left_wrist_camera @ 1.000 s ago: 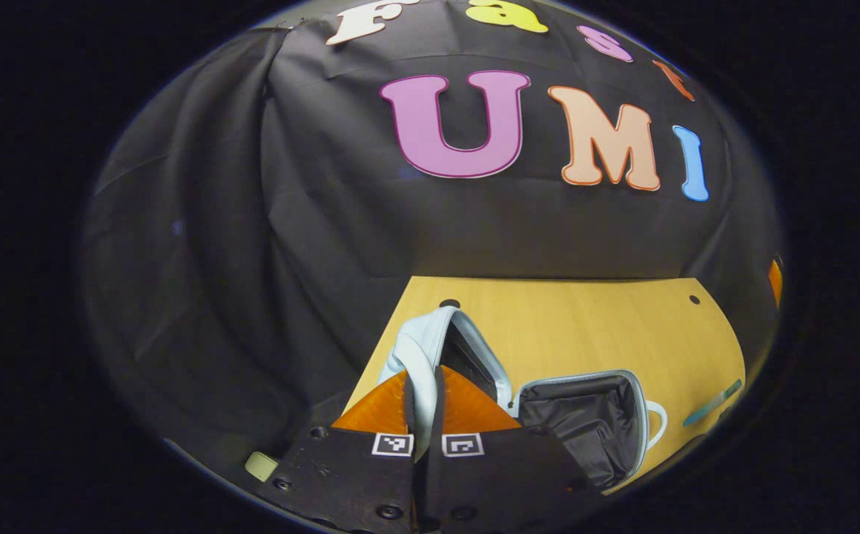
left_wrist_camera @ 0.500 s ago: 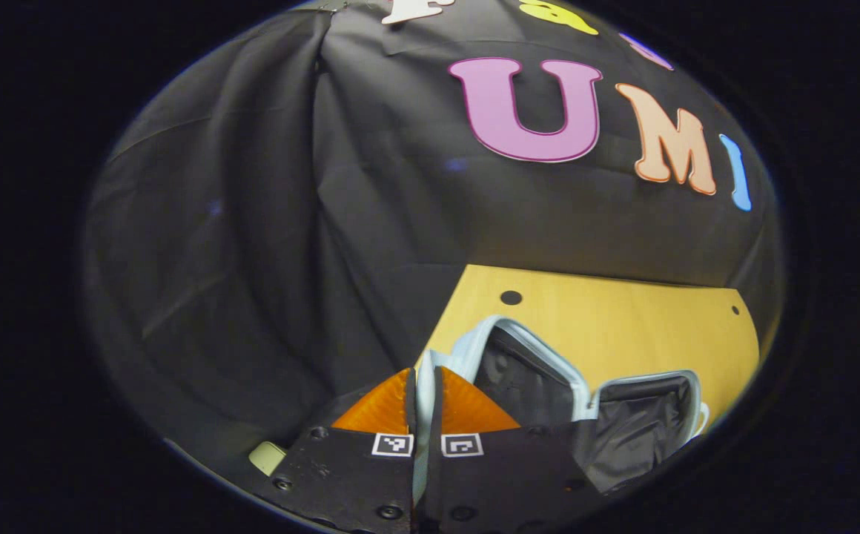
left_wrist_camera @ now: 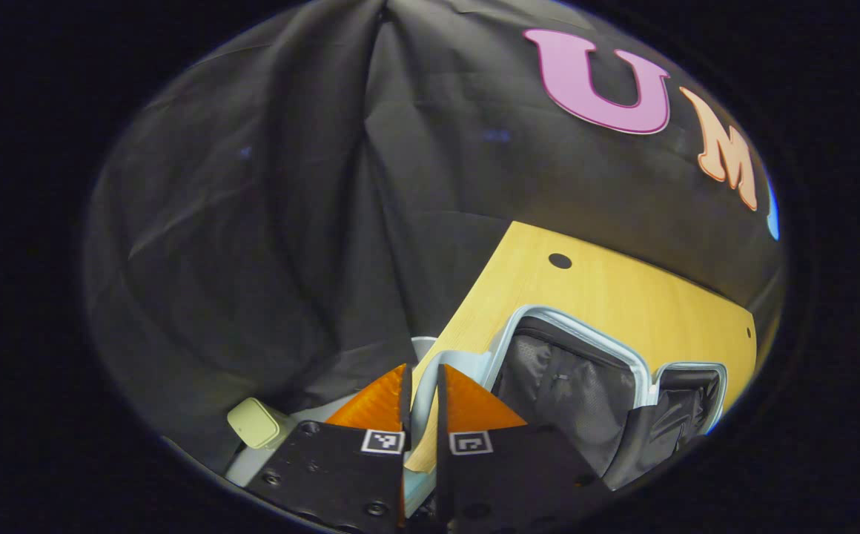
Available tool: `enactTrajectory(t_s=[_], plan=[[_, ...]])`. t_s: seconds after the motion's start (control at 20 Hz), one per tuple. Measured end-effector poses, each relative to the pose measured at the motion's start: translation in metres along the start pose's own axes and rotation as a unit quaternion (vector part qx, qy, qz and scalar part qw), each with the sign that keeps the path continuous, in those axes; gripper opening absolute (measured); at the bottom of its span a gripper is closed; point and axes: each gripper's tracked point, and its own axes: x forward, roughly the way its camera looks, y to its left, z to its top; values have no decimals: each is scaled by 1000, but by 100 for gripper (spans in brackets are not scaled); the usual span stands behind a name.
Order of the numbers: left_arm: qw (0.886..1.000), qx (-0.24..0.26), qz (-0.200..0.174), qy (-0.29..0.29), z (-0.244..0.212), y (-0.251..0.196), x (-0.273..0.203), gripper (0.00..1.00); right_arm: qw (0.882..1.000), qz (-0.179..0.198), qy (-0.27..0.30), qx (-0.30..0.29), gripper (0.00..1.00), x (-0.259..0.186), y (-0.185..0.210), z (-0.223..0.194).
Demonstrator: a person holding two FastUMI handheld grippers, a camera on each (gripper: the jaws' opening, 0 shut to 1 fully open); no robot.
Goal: First open the suitcase, pack the skin care products into it, and then close the suitcase.
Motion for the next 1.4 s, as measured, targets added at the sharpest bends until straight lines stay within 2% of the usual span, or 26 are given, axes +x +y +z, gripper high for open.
enactTrajectory(t_s=[0.05,0.1,0.15,0.3,0.35,0.5,0.65,0.8,1.0,1.4], plan=[[1000,-12,4,-19,7,1,-3,12,1000,-1,1,0,100,-2,-2,0],[999,-29,-4,-46,16,-4,-3,12,1000,-2,0,-1,100,-3,-5,1],[997,-42,-16,-67,27,-12,-8,29,1000,-3,-3,-1,99,-4,-8,2],[992,-45,-16,-115,45,-34,-42,81,1000,2,-1,0,98,-8,-18,0],[990,-45,-14,-133,52,-42,-56,88,1000,3,-3,2,98,-11,-23,1],[982,-38,-19,-184,65,-72,-105,96,1000,6,-6,14,99,-18,-40,0],[975,-23,-41,-217,70,-128,-149,96,1000,14,1,20,98,-23,-56,-6],[969,-19,-96,-225,64,-197,-186,96,1000,15,1,25,100,-29,-77,-10],[962,-1,-147,-231,43,-272,-219,95,999,10,-9,38,100,-39,-108,-9],[949,57,-222,-218,-3,-393,-271,95,998,-11,-7,54,99,-58,-175,-21]])
